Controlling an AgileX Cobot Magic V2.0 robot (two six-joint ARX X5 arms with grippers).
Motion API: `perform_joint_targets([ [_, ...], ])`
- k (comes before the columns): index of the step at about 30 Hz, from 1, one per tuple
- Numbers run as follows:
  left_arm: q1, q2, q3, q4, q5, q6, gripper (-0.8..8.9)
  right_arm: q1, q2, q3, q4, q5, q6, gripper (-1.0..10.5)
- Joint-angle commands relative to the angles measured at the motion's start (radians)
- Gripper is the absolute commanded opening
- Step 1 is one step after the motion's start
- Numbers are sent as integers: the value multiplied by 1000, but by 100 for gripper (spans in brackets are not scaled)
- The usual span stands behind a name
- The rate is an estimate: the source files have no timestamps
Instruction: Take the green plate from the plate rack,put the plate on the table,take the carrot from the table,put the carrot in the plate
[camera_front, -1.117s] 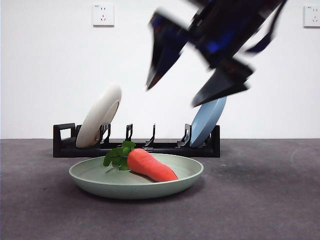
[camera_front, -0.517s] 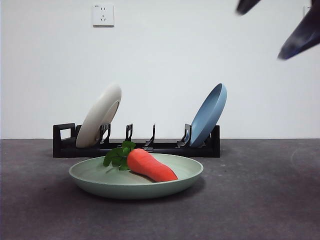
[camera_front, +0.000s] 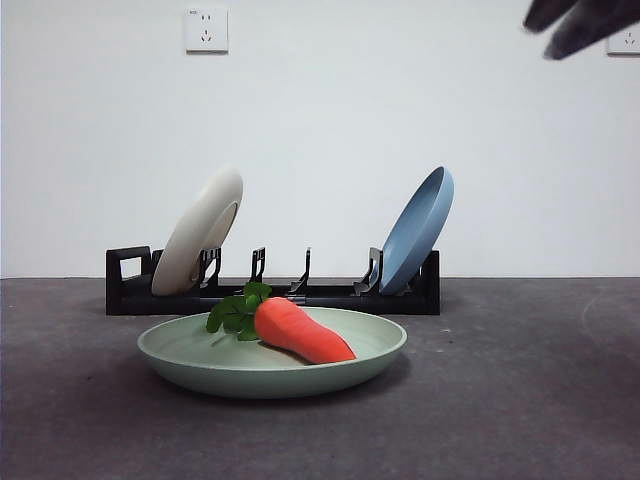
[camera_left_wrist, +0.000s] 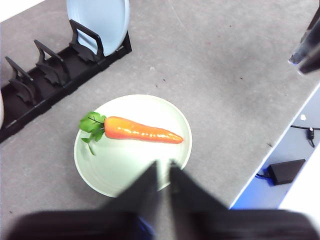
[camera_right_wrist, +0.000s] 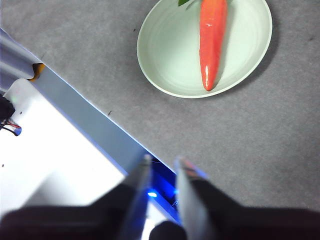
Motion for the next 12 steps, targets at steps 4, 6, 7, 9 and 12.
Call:
perform_joint_targets([
  [4, -3, -1, -3, 0, 5, -5, -4, 2, 2, -1, 2, 2, -6, 2],
  [6, -3, -1, -3, 1, 4, -5, -4, 2, 2, -1, 2, 3, -8, 2],
  [7, -3, -1, -3, 1, 5, -5, -4, 2, 2, -1, 2, 3, -8, 2],
  [9, -3, -1, -3, 2, 5, -5, -4, 2, 2, -1, 2, 3, -8, 2],
  [12, -3, -1, -3, 2, 5, -5, -4, 2, 2, -1, 2, 3, -8, 2],
])
